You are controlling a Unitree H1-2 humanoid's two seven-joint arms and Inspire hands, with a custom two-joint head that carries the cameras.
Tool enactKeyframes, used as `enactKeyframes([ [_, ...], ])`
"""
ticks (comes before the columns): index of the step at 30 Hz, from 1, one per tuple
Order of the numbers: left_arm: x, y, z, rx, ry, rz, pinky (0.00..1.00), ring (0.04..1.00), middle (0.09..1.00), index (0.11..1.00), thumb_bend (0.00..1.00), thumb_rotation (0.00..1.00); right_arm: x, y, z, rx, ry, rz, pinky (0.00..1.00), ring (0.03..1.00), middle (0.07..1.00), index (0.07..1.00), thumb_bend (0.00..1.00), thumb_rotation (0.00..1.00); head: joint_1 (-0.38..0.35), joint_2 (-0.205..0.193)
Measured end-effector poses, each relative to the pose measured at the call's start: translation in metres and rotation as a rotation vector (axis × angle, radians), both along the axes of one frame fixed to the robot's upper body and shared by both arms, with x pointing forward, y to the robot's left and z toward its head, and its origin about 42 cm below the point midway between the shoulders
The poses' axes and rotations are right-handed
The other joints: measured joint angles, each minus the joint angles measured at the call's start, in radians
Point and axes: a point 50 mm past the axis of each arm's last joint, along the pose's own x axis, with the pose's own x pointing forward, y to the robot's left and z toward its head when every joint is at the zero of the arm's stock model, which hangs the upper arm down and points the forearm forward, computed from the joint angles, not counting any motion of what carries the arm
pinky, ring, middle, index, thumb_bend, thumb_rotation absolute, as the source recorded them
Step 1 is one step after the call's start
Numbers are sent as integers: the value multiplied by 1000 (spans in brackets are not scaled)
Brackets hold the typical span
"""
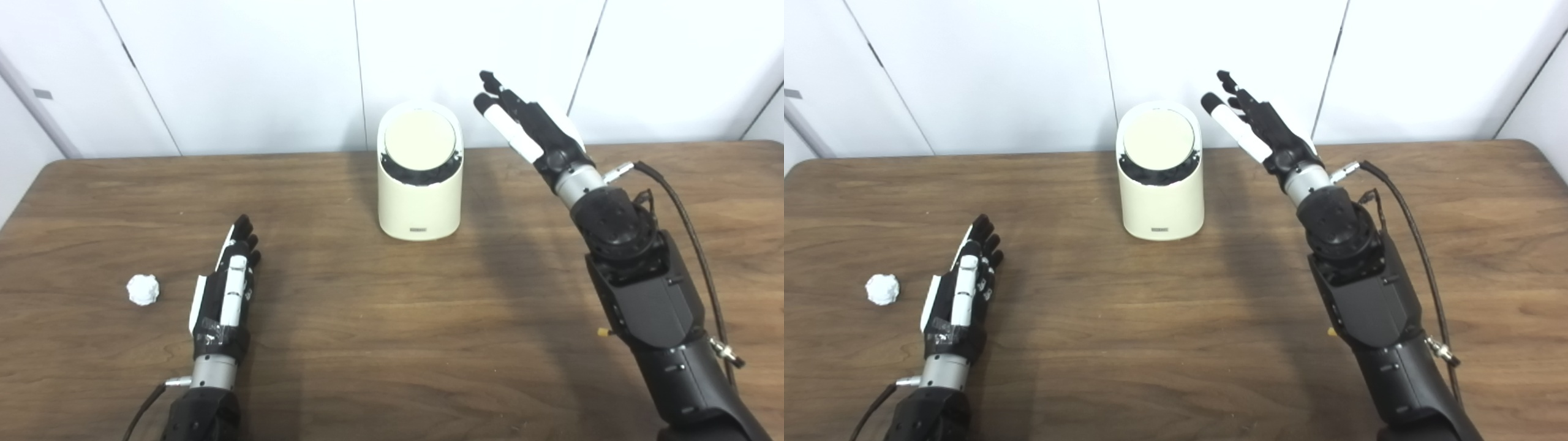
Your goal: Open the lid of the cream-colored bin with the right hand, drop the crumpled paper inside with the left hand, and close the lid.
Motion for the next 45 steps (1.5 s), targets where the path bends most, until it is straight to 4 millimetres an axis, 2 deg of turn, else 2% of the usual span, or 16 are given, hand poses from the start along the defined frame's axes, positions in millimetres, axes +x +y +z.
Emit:
enactKeyframes([
  [10,1,-4,0,-9,0,3,1000,1000,1000,996,440,792,18,12,8,-64,8,14,902,974,1000,988,604,918,8,-2],
  [17,1,-7,0,10,3,4,1000,1000,1000,989,432,785,29,21,1,-94,51,21,889,970,998,987,614,914,8,0],
  [21,2,-8,0,5,2,3,1000,1000,991,980,449,782,34,29,2,-134,50,31,834,937,976,978,626,911,9,0],
  [25,3,-9,0,6,0,1,1000,1000,993,982,452,782,38,38,6,-199,34,36,835,934,970,969,639,900,11,-2],
  [31,4,-11,0,3,-3,0,1000,1000,989,978,460,772,43,44,1,-273,42,39,883,961,978,968,635,759,14,-8],
  [35,5,-13,0,-2,-15,3,1000,1000,986,976,469,751,43,43,0,-292,50,43,846,948,975,970,626,666,15,-8],
  [41,9,-19,1,-11,-21,-3,1000,1000,986,971,463,757,43,45,-1,-310,54,54,880,960,975,969,610,612,15,-8],
  [45,10,-20,1,-11,-21,-4,1000,1000,988,977,462,764,44,46,1,-321,40,56,894,964,975,966,612,628,17,-8],
])
